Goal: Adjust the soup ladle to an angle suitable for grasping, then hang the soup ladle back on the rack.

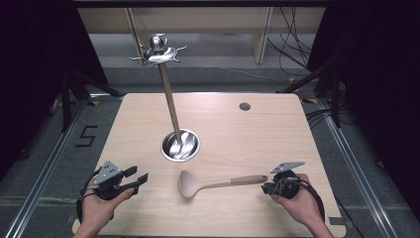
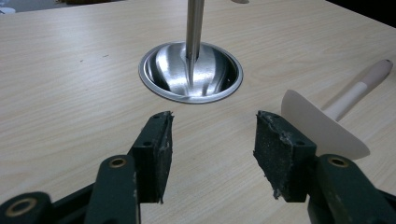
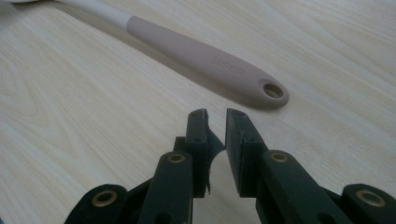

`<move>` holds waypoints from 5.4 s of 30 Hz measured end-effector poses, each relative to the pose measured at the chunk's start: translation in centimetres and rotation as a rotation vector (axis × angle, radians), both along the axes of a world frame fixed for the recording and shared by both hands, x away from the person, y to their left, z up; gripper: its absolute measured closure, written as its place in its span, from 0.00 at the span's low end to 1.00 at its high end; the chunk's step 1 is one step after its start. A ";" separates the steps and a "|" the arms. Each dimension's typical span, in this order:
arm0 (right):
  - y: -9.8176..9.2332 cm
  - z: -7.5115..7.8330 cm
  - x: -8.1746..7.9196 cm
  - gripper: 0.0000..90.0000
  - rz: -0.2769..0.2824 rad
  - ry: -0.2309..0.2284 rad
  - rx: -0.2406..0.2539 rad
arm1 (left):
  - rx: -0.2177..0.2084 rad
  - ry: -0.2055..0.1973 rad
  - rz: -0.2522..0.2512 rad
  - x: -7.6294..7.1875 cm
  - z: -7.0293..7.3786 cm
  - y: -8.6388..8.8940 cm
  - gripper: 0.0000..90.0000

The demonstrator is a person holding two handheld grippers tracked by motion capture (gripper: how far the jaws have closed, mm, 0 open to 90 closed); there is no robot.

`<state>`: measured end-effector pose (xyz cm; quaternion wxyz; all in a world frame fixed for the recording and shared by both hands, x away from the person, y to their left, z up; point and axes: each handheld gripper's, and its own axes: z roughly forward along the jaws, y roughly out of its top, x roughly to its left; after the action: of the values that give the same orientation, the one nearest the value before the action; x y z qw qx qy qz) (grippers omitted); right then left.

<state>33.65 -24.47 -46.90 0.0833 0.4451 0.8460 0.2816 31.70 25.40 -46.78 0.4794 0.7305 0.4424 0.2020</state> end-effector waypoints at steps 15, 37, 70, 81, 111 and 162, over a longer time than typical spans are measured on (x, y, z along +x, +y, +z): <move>2.2 -0.3 2.2 1.00 -0.080 0.231 -0.119 | -0.006 0.006 -0.012 -0.2 0.1 0.0 0.51; 4.3 -0.8 9.1 1.00 -0.143 0.261 -0.212 | -0.016 0.017 -0.007 -0.2 0.1 0.1 0.50; 7.9 -0.8 9.4 0.39 -0.503 0.376 0.072 | -0.027 0.029 -0.015 -0.1 -0.1 -0.1 0.50; 8.9 -1.3 10.5 0.34 -0.500 0.361 0.098 | -0.013 0.035 -0.012 0.3 0.0 -0.2 0.50; 14.3 -0.7 13.2 0.32 -0.608 0.440 -0.137 | -0.007 0.038 -0.028 0.0 -0.2 -0.2 0.50; 4.5 5.3 8.0 0.82 -0.171 0.079 0.153 | 0.000 0.049 -0.016 -0.1 -0.4 -0.4 0.50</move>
<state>41.64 -19.97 -41.65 0.0393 0.5315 0.7836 0.3194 31.65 24.96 -47.21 0.4701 0.7387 0.4482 0.1804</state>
